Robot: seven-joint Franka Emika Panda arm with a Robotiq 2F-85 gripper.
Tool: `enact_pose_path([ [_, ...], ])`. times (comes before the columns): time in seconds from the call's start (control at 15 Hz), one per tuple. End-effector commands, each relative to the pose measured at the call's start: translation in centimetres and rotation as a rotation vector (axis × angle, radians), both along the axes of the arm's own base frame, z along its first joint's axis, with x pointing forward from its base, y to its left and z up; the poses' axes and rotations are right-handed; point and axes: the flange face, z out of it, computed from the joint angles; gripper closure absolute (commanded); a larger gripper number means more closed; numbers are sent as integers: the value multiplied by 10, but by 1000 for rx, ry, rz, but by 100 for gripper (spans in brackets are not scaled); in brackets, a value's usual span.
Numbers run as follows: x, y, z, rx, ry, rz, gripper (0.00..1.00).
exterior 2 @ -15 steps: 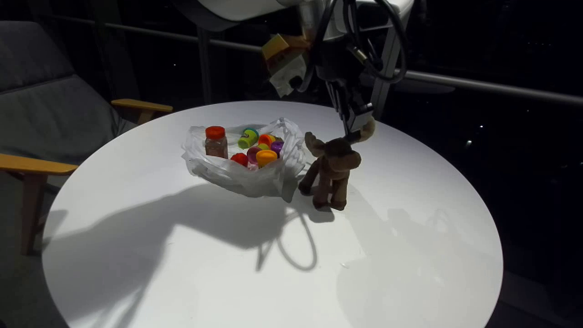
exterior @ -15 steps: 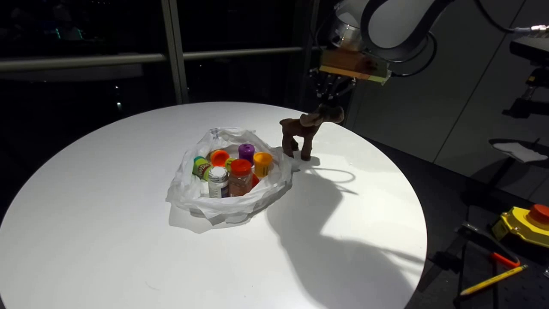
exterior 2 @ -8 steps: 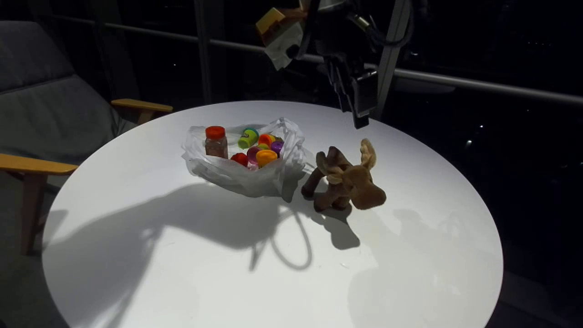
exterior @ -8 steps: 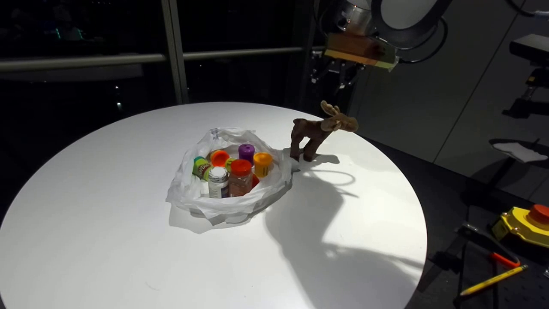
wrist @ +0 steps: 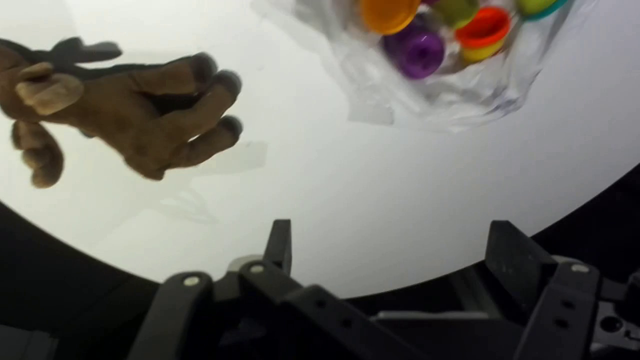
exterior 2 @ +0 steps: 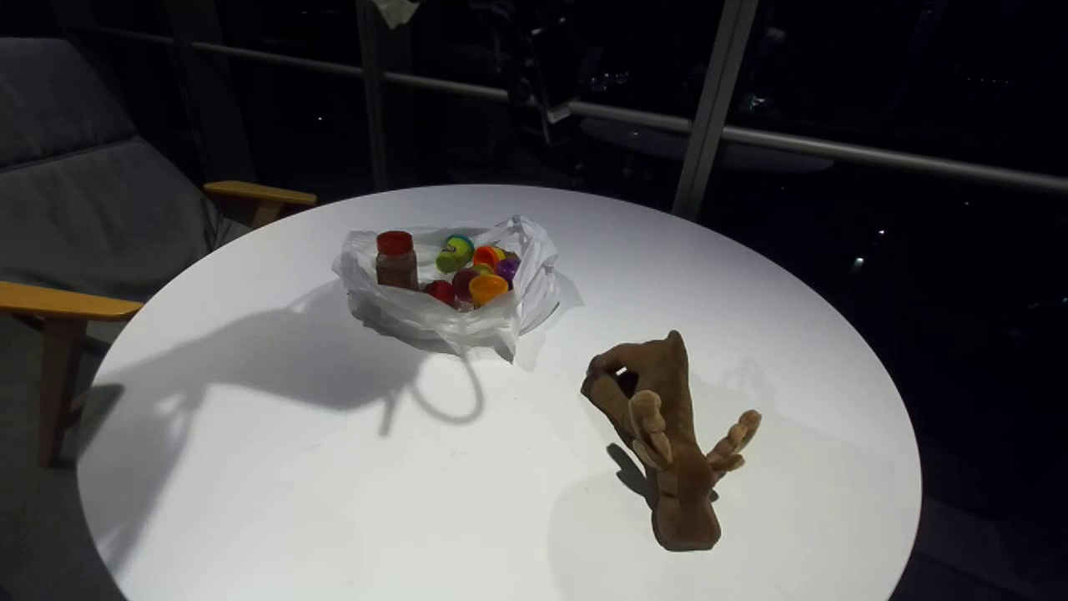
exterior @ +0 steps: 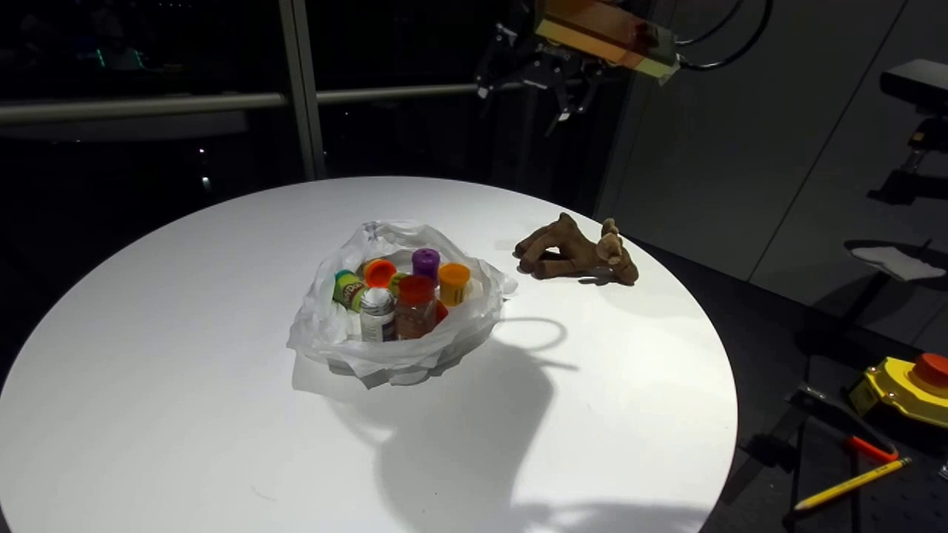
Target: Pick up the objects from the plastic bag and put them on the table.
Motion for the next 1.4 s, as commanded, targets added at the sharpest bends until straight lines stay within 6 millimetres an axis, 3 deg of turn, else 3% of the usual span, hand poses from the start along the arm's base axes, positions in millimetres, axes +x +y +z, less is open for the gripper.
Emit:
enact_pose_path([
  [0.0, -5, 66, -9, 75, 48, 180, 0],
  [0.13, -3, 103, -19, 108, 97, 287, 1],
  [0.27, 4, 128, -34, 131, 165, 380, 0],
  [0.73, 24, 152, -88, 13, 471, 551, 0],
  [1.13, 37, 184, -110, -60, 495, 676, 0],
  [1.33, 40, 189, -127, -136, 514, 714, 0],
])
